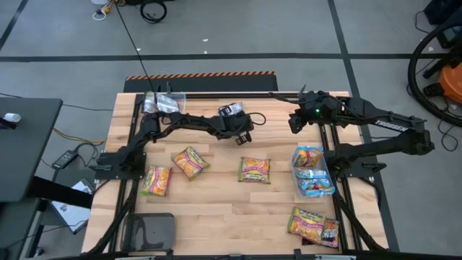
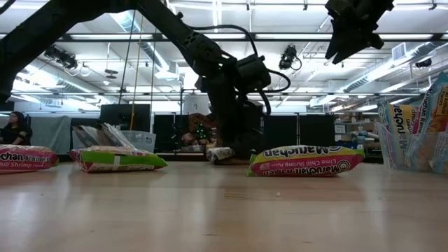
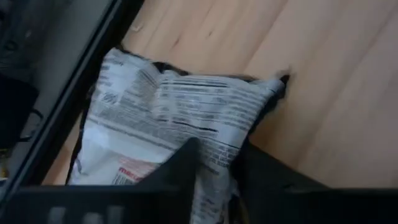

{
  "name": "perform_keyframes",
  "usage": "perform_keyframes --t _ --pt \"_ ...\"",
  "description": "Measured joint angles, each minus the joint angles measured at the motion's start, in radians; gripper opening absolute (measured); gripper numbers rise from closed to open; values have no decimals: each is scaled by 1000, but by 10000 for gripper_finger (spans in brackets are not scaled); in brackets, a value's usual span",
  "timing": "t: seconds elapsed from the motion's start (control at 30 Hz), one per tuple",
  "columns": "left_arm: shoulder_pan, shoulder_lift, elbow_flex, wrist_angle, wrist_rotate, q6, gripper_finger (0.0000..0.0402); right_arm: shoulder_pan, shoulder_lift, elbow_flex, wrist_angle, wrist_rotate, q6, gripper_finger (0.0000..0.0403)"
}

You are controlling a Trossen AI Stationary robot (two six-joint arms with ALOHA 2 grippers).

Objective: Sort Maruchan noodles
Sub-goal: Put the black noodle pack into the top transparent bin

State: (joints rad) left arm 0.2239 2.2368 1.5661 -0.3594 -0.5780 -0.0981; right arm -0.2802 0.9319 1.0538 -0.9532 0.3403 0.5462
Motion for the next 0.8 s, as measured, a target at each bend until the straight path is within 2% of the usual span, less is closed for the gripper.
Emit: perform_keyframes --t 0.1,0.17,0.33,0.5,0.67,0.8 --pt "0 -18 0 -12 39 12 30 0 -10 0 15 -7 -4 157" --pt "0 -47 -1 -38 98 8 11 0 -19 0 19 -10 -10 157" --pt "23 -187 39 -188 248 -32 10 0 -22 0 17 -12 -40 157" --pt "112 -383 116 -491 320 -78 10 0 -18 0 18 -12 -60 157" --pt "286 -622 130 -771 346 -159 9 0 -14 0 27 -20 -54 157" --pt "490 -736 129 -911 354 -214 9 5 -14 0 54 -20 -38 157"
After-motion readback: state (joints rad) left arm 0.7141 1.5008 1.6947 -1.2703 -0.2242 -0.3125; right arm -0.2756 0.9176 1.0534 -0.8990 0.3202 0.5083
